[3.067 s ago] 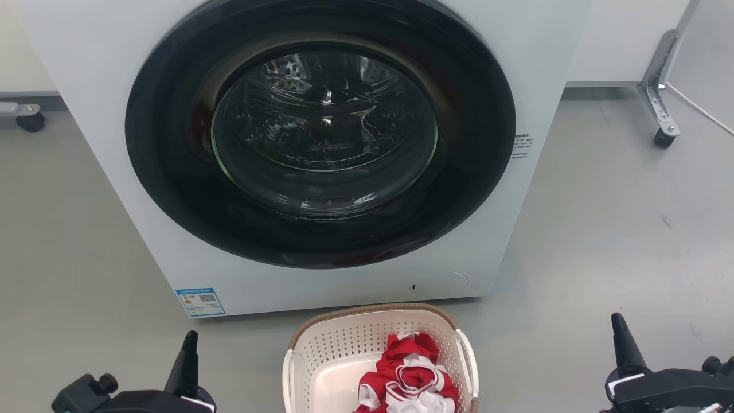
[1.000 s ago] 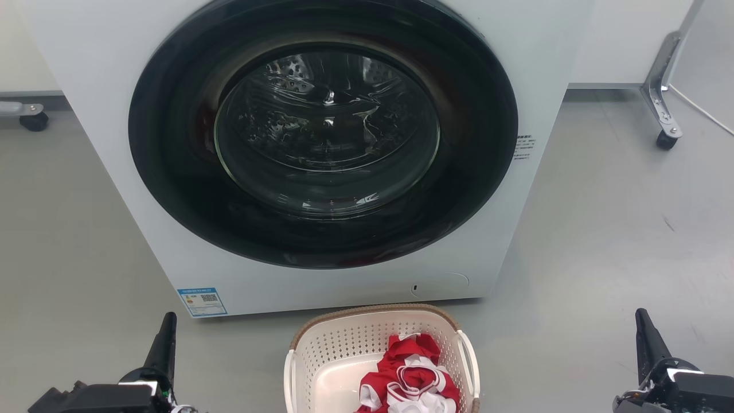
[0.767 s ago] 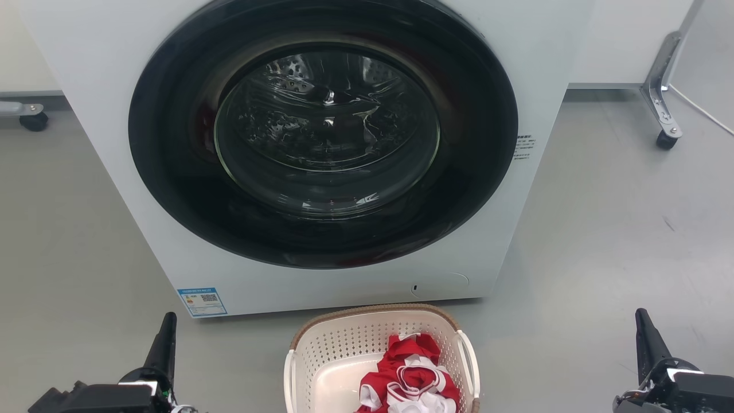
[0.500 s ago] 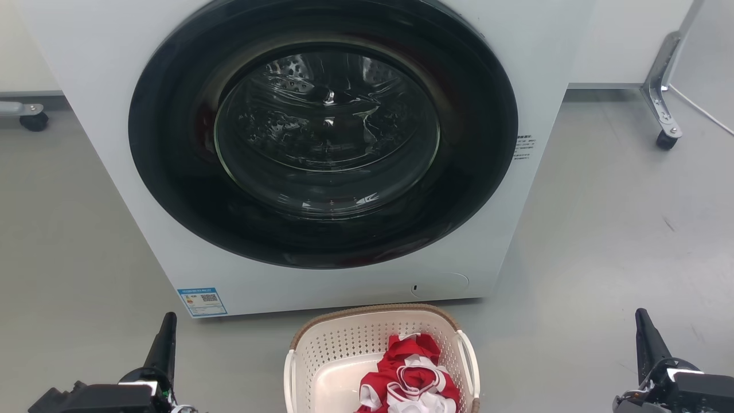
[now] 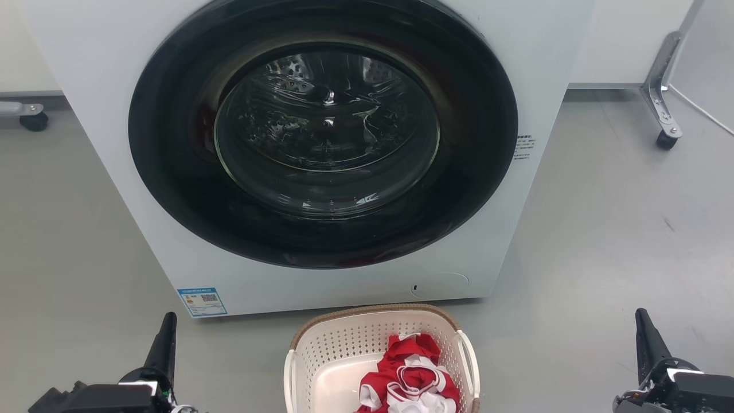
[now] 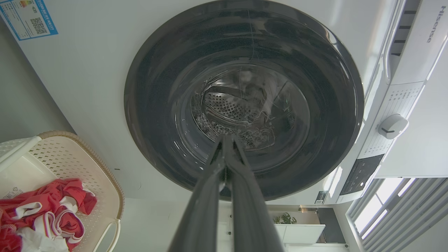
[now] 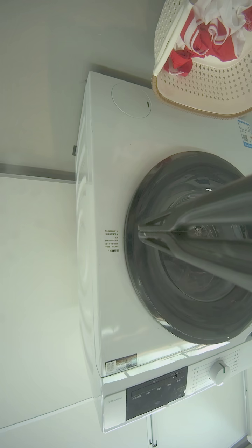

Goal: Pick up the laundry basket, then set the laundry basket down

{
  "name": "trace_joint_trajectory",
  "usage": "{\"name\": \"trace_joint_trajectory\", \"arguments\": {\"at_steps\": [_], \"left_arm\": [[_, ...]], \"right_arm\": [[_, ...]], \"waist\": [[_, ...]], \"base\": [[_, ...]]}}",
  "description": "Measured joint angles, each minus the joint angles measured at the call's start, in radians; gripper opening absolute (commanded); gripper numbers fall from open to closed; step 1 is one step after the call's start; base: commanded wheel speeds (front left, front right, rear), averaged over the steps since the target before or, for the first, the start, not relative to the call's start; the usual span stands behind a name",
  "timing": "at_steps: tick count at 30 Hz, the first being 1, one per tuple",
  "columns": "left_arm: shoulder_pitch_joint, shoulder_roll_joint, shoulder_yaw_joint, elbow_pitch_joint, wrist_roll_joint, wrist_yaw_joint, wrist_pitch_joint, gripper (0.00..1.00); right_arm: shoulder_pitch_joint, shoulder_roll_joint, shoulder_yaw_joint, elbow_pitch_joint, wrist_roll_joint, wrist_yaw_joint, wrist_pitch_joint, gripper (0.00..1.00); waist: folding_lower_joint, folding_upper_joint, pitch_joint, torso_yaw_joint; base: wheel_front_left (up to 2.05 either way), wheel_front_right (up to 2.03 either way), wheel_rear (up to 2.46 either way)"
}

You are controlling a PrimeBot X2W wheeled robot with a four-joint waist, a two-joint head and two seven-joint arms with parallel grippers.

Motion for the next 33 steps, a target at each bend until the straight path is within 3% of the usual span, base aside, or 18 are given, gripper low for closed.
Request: {"name": "trace_joint_trajectory", "arguments": {"at_steps": [33], "left_arm": [[0.0,0.0,0.0,0.0,0.0,0.0,0.0,0.0]], "right_arm": [[0.0,0.0,0.0,0.0,0.0,0.0,0.0,0.0]], "waist": [[0.0,0.0,0.0,0.0]], "base": [[0.0,0.0,0.0]]}}
